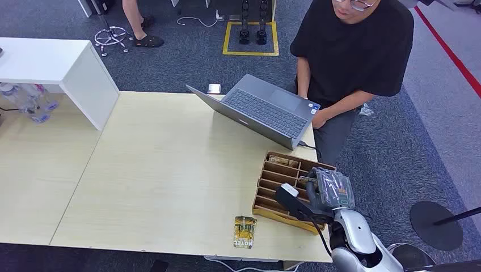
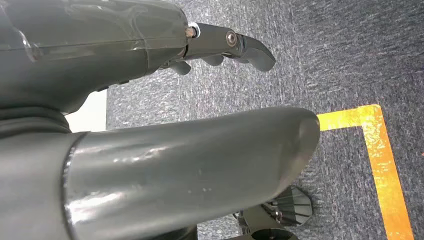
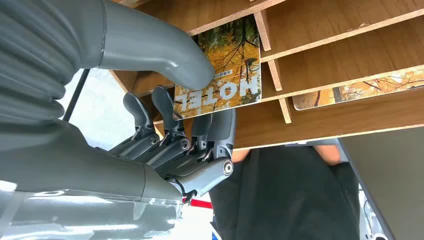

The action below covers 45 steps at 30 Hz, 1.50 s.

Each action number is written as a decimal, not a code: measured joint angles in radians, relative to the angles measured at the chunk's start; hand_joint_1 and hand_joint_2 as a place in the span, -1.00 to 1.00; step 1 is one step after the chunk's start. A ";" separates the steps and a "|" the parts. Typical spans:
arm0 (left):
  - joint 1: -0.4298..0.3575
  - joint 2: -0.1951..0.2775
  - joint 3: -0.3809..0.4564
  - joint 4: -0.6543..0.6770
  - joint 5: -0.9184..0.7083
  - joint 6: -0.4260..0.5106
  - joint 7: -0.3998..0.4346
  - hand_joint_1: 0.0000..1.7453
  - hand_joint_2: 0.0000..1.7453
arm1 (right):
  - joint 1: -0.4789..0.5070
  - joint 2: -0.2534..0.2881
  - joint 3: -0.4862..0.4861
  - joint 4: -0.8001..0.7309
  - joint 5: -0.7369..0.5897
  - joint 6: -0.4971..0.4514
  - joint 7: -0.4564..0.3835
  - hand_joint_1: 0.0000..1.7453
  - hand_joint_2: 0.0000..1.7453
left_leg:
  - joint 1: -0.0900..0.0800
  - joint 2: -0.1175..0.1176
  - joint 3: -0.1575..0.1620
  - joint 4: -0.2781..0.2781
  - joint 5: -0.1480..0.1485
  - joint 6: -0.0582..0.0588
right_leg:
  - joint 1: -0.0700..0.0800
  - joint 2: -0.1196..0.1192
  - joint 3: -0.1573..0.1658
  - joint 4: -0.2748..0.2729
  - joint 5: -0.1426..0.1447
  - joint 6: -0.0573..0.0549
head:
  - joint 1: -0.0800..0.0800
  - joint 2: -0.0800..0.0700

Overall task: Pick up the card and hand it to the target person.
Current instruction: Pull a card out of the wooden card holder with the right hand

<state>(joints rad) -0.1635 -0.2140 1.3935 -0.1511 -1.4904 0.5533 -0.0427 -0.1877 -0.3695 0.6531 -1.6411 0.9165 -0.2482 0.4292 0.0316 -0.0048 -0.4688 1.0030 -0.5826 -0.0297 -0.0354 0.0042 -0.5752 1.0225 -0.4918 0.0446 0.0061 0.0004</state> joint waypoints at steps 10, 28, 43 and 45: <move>0.000 0.000 0.000 0.000 0.002 0.002 -0.001 -1.00 -1.00 | -0.004 0.002 -0.001 -0.001 -0.042 -0.008 -0.009 0.70 1.00 | 0.000 0.000 0.000 0.000 0.000 0.000 | 0.000 0.000 0.000 0.000 0.000 0.000 | 0.000 0.000; 0.000 0.000 0.000 0.000 0.006 0.010 0.009 -1.00 -1.00 | -0.009 0.010 -0.002 -0.036 -0.078 -0.018 -0.015 0.83 1.00 | 0.000 0.000 0.000 0.000 0.000 0.000 | 0.000 0.000 0.000 0.000 0.000 0.000 | 0.000 0.000; 0.000 0.000 0.000 0.000 0.013 0.013 0.011 -1.00 -1.00 | -0.015 0.013 -0.023 -0.103 -0.068 -0.043 -0.006 0.81 1.00 | 0.000 0.000 0.001 0.000 0.000 0.000 | 0.000 0.000 0.000 0.000 0.000 0.000 | 0.000 0.000; 0.000 0.000 0.000 0.000 0.016 0.014 0.011 -1.00 -1.00 | -0.016 0.011 -0.034 -0.118 -0.054 -0.049 0.003 0.79 1.00 | 0.000 0.000 0.001 0.000 0.000 0.000 | 0.000 0.000 0.000 0.000 0.000 0.000 | 0.000 0.000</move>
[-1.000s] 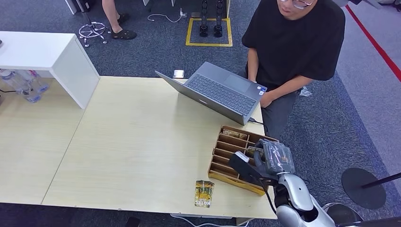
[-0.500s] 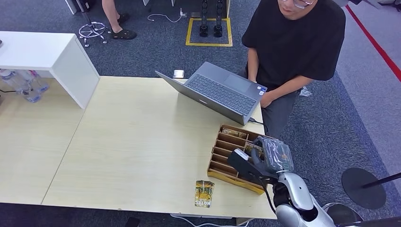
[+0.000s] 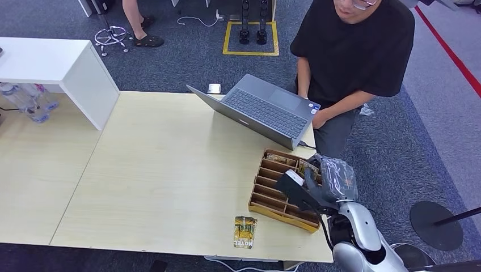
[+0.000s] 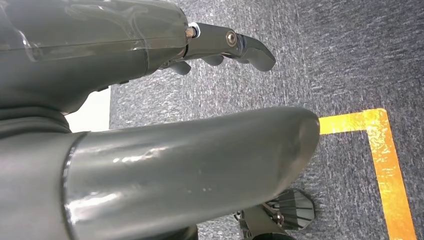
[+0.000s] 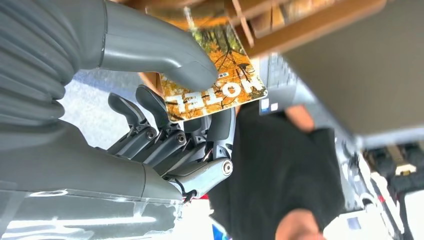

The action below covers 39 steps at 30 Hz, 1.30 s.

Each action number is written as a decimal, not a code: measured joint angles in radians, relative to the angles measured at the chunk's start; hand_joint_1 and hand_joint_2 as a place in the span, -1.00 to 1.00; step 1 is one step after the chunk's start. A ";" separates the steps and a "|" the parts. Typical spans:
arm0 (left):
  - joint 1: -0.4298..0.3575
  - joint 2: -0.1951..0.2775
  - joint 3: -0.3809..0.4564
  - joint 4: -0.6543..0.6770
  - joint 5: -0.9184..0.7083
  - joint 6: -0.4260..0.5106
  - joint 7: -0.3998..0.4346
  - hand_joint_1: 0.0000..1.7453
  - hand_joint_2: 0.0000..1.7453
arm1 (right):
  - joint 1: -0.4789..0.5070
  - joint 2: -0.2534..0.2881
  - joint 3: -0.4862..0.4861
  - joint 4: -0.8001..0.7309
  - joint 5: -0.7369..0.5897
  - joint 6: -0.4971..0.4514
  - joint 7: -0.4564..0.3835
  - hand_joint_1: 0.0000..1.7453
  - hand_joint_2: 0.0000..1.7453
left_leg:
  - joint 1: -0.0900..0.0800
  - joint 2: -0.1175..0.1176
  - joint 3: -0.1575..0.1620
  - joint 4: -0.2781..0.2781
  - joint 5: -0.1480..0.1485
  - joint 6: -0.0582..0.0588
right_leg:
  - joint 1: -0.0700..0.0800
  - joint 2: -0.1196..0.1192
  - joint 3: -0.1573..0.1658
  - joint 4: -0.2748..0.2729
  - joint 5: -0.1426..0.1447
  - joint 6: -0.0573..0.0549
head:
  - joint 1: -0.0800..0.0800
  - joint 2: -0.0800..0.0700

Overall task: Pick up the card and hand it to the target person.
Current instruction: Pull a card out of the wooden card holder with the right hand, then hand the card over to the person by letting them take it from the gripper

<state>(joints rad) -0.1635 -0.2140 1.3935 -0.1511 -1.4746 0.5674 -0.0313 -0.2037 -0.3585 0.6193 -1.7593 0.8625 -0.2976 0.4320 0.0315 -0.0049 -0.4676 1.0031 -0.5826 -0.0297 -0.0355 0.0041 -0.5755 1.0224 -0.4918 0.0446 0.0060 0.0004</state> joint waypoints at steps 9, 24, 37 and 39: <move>0.000 0.001 0.000 0.000 0.006 0.001 -0.001 -1.00 -1.00 | -0.002 -0.048 -0.110 -0.115 0.089 -0.017 0.063 0.80 1.00 | 0.000 0.000 0.001 0.000 0.000 0.000 | 0.000 0.000 0.000 0.000 0.000 0.000 | 0.000 0.000; 0.000 0.002 -0.001 0.000 -0.020 -0.023 -0.020 -1.00 -1.00 | 0.021 -0.115 -0.343 -0.169 0.138 -0.127 0.037 0.70 1.00 | 0.000 0.001 0.001 0.000 0.000 0.000 | 0.000 0.000 0.000 0.000 0.000 0.000 | 0.000 0.000; 0.000 0.002 -0.024 0.000 -0.024 -0.039 -0.034 -1.00 -1.00 | 0.035 -0.102 -0.414 0.132 0.035 -0.207 -0.075 0.71 1.00 | 0.000 0.000 -0.002 0.000 0.000 0.000 | 0.000 -0.001 -0.001 0.000 0.000 0.000 | 0.000 0.000; 0.000 0.002 -0.026 0.000 -0.025 -0.039 -0.034 -1.00 -1.00 | 0.039 -0.097 -0.414 0.168 0.032 -0.214 -0.077 0.68 1.00 | 0.000 0.000 -0.002 0.000 0.000 0.000 | 0.000 0.000 -0.001 0.000 0.000 0.000 | 0.000 0.000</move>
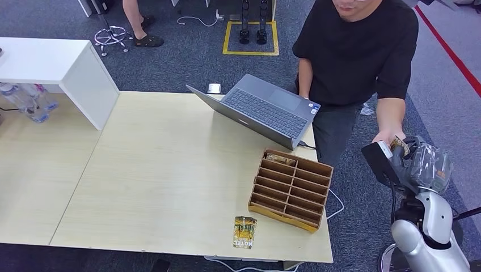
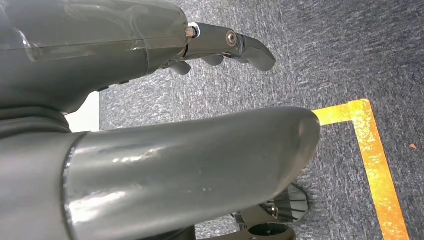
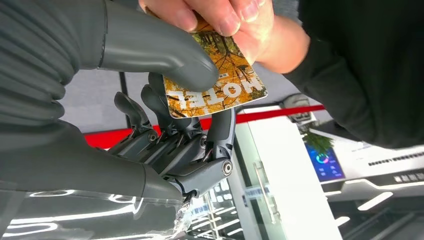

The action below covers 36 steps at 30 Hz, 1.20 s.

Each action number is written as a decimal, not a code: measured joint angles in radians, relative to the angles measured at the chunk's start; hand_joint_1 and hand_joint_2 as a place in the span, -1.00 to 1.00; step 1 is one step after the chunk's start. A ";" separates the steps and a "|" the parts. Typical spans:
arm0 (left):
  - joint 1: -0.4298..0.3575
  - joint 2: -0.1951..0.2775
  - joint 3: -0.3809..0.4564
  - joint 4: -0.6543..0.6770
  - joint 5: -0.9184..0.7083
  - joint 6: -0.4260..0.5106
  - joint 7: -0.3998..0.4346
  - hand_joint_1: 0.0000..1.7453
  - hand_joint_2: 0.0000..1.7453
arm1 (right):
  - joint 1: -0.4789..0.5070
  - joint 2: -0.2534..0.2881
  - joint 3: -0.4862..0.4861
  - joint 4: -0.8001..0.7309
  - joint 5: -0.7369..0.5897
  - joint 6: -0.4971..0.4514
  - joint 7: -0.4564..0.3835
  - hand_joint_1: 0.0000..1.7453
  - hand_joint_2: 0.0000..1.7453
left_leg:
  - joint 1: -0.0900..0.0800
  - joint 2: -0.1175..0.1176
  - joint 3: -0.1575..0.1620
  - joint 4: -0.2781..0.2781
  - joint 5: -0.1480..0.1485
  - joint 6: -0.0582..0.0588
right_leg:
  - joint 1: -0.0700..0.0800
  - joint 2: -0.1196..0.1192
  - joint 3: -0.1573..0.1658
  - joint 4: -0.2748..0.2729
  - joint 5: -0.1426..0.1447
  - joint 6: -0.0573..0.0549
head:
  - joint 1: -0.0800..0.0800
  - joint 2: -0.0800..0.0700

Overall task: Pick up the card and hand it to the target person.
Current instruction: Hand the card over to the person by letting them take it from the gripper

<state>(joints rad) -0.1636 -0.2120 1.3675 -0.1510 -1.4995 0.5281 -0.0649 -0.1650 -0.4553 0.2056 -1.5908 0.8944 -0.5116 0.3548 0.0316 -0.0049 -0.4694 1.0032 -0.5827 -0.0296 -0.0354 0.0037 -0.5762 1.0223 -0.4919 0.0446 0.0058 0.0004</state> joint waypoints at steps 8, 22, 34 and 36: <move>0.000 0.001 -0.005 0.000 -0.001 -0.001 0.002 -1.00 -1.00 | 0.013 0.008 0.004 0.080 0.016 -0.009 0.000 -0.85 1.00 | 0.000 0.000 0.001 0.000 0.000 0.000 | 0.000 0.000 0.000 0.000 0.000 0.000 | 0.000 0.000; 0.000 0.002 -0.006 0.000 -0.001 -0.001 -0.001 -1.00 -1.00 | 0.026 0.008 0.024 0.115 -0.043 0.065 0.004 -1.00 1.00 | 0.000 0.000 0.001 0.000 0.000 0.000 | 0.000 0.000 0.000 0.000 0.000 0.000 | 0.000 0.000; 0.000 0.003 -0.006 0.000 0.000 0.003 0.002 -1.00 -1.00 | 0.050 0.018 0.015 0.043 -0.069 -0.108 -0.005 -1.00 1.00 | 0.000 0.000 0.001 0.000 0.000 0.000 | 0.000 0.000 0.001 0.000 0.000 0.000 | 0.000 0.000; 0.000 0.003 -0.006 0.000 0.000 0.005 0.002 -1.00 -1.00 | 0.058 0.023 0.013 0.010 -0.060 -0.139 -0.008 -1.00 1.00 | 0.000 0.000 0.001 0.000 0.000 0.000 | 0.000 0.000 0.001 0.000 0.000 0.000 | 0.000 0.000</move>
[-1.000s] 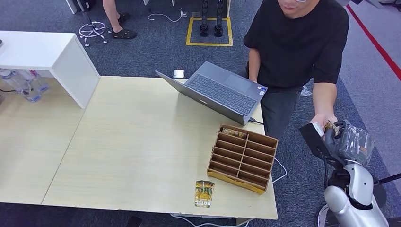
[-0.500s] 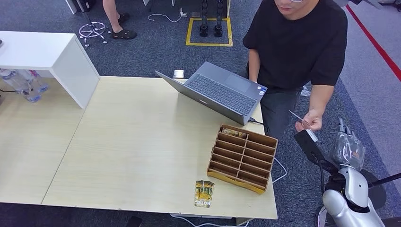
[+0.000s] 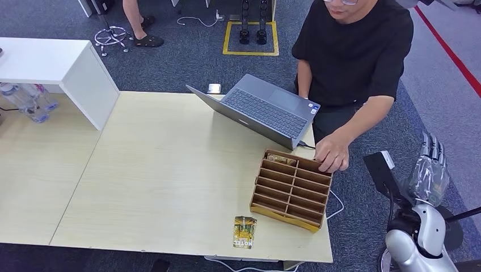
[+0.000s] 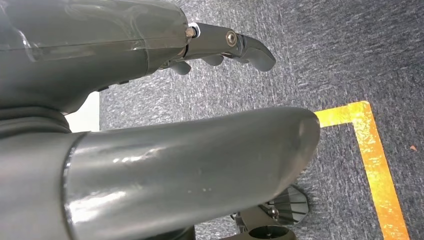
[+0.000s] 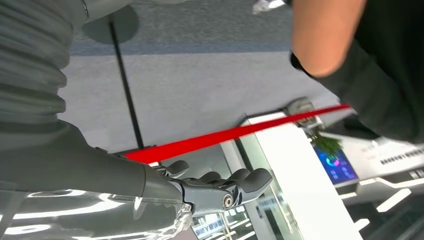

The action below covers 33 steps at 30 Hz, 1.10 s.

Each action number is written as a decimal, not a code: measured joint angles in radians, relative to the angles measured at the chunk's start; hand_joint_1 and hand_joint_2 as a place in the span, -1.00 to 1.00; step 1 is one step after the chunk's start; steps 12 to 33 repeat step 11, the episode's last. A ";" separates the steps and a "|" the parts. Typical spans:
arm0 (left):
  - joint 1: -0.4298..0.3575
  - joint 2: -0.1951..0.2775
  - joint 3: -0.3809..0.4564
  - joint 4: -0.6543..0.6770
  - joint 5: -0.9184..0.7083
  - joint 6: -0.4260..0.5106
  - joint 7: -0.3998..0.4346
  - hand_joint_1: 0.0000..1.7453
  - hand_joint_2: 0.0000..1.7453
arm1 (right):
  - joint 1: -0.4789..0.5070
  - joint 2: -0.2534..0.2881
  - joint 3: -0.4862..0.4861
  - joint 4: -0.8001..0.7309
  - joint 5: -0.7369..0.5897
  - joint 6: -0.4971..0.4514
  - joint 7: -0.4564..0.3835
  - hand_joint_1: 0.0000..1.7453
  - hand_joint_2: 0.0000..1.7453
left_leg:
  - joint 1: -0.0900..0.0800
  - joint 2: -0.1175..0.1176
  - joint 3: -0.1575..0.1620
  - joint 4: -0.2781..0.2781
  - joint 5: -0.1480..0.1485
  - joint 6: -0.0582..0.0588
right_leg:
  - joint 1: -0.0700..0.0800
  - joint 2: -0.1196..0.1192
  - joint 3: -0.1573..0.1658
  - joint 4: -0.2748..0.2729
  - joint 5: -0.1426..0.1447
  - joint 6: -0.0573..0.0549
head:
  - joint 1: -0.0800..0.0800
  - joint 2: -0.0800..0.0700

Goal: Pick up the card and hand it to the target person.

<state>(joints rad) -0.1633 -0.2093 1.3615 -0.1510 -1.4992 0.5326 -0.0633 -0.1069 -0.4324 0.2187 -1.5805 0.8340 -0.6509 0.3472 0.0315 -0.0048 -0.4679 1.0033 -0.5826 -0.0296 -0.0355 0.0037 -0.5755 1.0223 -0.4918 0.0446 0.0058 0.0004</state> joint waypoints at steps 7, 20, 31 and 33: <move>0.000 0.000 0.000 0.000 0.002 0.006 0.000 -1.00 -1.00 | 0.033 0.035 -0.017 -0.138 0.004 -0.045 -0.020 -1.00 1.00 | 0.000 0.000 0.000 0.000 0.000 0.000 | 0.000 0.000 0.000 0.000 0.000 0.000 | 0.000 0.000; 0.000 0.000 0.000 0.000 0.004 0.009 0.000 -1.00 -1.00 | 0.051 0.063 -0.027 -0.218 -0.001 -0.047 -0.043 -1.00 1.00 | 0.000 0.000 0.000 0.000 0.000 0.000 | 0.000 0.000 0.000 0.000 0.000 0.000 | 0.000 0.000; 0.000 0.000 0.000 0.000 0.004 0.009 0.000 -1.00 -1.00 | 0.051 0.063 -0.027 -0.218 -0.001 -0.047 -0.043 -1.00 1.00 | 0.000 0.000 0.000 0.000 0.000 0.000 | 0.000 0.000 0.000 0.000 0.000 0.000 | 0.000 0.000; 0.000 0.000 0.000 0.000 0.004 0.009 0.000 -1.00 -1.00 | 0.051 0.063 -0.027 -0.218 -0.001 -0.047 -0.043 -1.00 1.00 | 0.000 0.000 0.000 0.000 0.000 0.000 | 0.000 0.000 0.000 0.000 0.000 0.000 | 0.000 0.000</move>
